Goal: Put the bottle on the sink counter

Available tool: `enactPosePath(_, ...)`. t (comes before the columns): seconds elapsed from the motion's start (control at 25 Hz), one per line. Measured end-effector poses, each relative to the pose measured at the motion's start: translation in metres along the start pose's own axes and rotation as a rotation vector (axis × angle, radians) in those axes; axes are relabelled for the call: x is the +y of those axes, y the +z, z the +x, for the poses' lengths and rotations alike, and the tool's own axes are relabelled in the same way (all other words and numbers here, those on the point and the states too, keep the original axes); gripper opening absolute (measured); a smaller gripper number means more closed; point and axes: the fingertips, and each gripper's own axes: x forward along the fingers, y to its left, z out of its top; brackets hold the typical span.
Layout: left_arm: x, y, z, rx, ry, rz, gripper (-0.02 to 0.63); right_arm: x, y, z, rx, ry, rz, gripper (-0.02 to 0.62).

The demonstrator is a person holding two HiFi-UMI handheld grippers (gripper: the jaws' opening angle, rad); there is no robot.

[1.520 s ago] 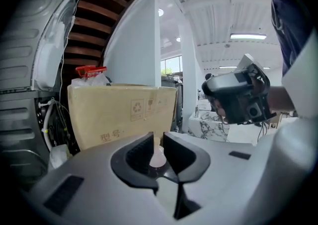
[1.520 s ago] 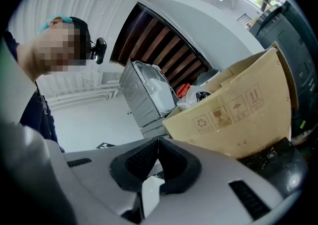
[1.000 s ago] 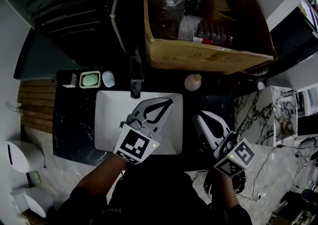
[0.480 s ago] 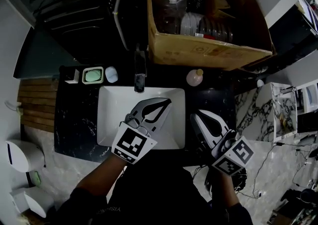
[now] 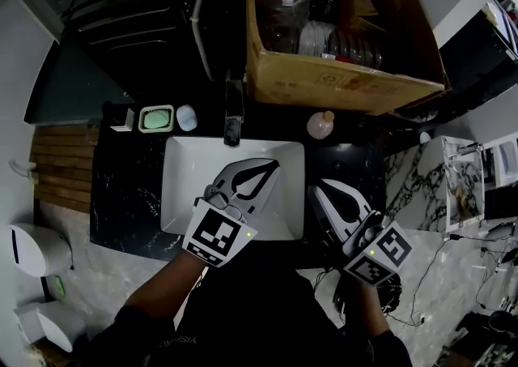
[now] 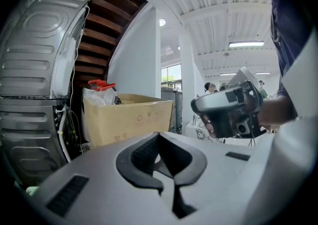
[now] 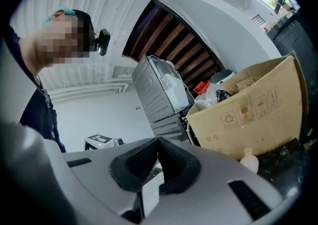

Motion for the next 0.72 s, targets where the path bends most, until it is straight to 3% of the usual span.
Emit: enactPosePath(0.72,-0.0009,0.0071,0.0027,-0.006,0.009,0.008,0.008,-0.0016,-0.0031,-0.0028,0.021,0.01,-0.001,0.026)
